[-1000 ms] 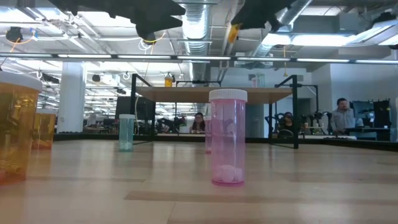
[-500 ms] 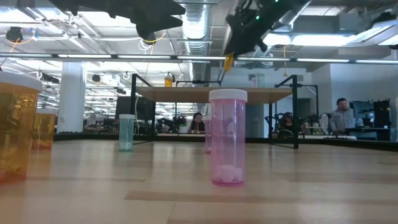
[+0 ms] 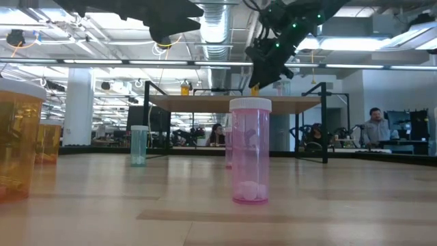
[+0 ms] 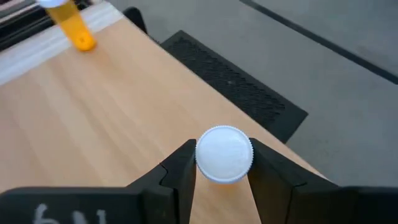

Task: Pick and place medicine bottles onto shelf by color
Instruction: Put the top orange small pill bottle on the shelf, then put the top pink small pill bottle on the shelf

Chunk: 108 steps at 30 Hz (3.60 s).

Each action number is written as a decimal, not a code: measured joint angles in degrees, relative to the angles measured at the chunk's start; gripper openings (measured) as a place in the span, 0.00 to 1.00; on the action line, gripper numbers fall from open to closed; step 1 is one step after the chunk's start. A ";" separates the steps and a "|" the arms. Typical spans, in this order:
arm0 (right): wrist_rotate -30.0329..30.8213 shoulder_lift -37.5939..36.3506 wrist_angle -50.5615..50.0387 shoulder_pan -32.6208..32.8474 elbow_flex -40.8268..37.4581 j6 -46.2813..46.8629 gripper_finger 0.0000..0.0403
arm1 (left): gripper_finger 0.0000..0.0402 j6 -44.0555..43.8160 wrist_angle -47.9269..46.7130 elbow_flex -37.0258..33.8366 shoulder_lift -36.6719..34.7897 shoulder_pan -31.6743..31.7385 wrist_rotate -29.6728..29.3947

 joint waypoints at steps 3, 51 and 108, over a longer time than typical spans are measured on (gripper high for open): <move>-0.16 0.04 -0.73 0.01 0.01 0.22 0.39 | 0.57 0.00 -0.04 0.00 0.00 0.00 -0.01; 13.73 -19.29 -18.74 32.96 -4.47 8.97 0.55 | 0.57 -1.62 -10.51 -0.04 -5.46 -1.02 -3.22; 9.29 13.61 62.93 40.68 -39.25 8.91 0.55 | 0.57 -0.02 -8.61 -0.02 -3.06 -1.36 -0.87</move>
